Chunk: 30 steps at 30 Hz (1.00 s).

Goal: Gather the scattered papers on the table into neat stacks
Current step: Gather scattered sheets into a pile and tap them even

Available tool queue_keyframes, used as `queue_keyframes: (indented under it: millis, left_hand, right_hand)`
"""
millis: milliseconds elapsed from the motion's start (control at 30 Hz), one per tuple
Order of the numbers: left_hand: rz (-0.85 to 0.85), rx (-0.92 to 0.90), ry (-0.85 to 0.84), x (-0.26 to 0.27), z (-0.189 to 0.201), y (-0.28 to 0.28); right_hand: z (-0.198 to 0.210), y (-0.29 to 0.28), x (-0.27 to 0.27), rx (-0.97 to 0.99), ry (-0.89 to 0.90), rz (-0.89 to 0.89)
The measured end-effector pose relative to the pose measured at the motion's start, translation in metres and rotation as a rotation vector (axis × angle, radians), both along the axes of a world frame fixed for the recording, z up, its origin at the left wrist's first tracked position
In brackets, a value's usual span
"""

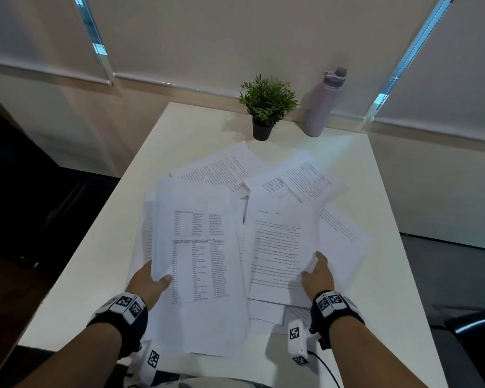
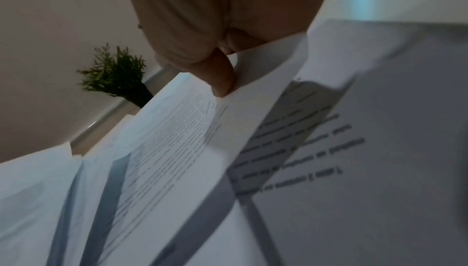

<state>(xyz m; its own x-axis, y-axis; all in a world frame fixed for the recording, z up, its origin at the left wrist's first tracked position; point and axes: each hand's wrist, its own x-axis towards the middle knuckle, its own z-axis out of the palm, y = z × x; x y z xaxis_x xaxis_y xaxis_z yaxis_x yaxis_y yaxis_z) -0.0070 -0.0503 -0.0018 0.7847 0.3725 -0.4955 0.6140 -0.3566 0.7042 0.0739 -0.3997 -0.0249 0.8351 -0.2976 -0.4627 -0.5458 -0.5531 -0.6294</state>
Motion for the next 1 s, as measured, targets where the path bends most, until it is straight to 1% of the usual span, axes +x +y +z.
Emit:
queue_keyframes:
  millis: [100, 167, 233, 300, 367, 467, 533, 633, 700, 800, 867, 1000]
  left_hand:
    - [0.083, -0.053, -0.016, 0.000, -0.001, 0.007]
    - [0.122, -0.077, -0.014, 0.000, -0.002, 0.011]
    - [0.126, -0.087, -0.007, -0.001, -0.005, 0.011]
    - [0.100, -0.084, 0.014, -0.003, -0.006, 0.010]
    - [0.094, -0.111, 0.033, -0.005, -0.008, 0.009]
    - [0.100, -0.160, 0.045, -0.005, -0.011, 0.007]
    - [0.135, -0.220, 0.032, -0.003, -0.009, 0.005]
    - [0.215, -0.366, 0.034, 0.001, -0.005, 0.002]
    - [0.244, -0.443, 0.065, 0.003, -0.004, -0.001]
    - [0.244, -0.521, 0.103, 0.005, -0.003, -0.011]
    - [0.230, -0.540, 0.107, 0.004, -0.002, -0.018]
    - [0.195, -0.535, 0.039, 0.003, 0.002, -0.022]
  right_hand:
    - [0.001, 0.015, -0.005, 0.048, -0.033, 0.017]
    - [-0.003, 0.027, -0.009, 0.015, -0.013, 0.063]
    - [-0.008, 0.037, -0.011, -0.027, -0.039, 0.078]
    - [-0.009, 0.047, -0.011, -0.005, -0.062, 0.051]
    - [-0.006, 0.053, -0.011, 0.047, -0.049, 0.024]
    - [0.001, 0.059, -0.010, 0.215, -0.025, -0.047]
    - [0.004, 0.058, -0.011, 0.239, 0.000, 0.000]
    - [0.008, 0.054, -0.020, 0.212, 0.066, 0.140]
    - [0.008, 0.053, -0.028, 0.246, 0.075, 0.165]
    - [0.009, 0.059, -0.038, 0.345, 0.095, 0.138]
    - [0.008, 0.063, -0.042, 0.472, 0.112, 0.082]
    - [0.023, 0.068, -0.044, 0.696, 0.123, 0.009]
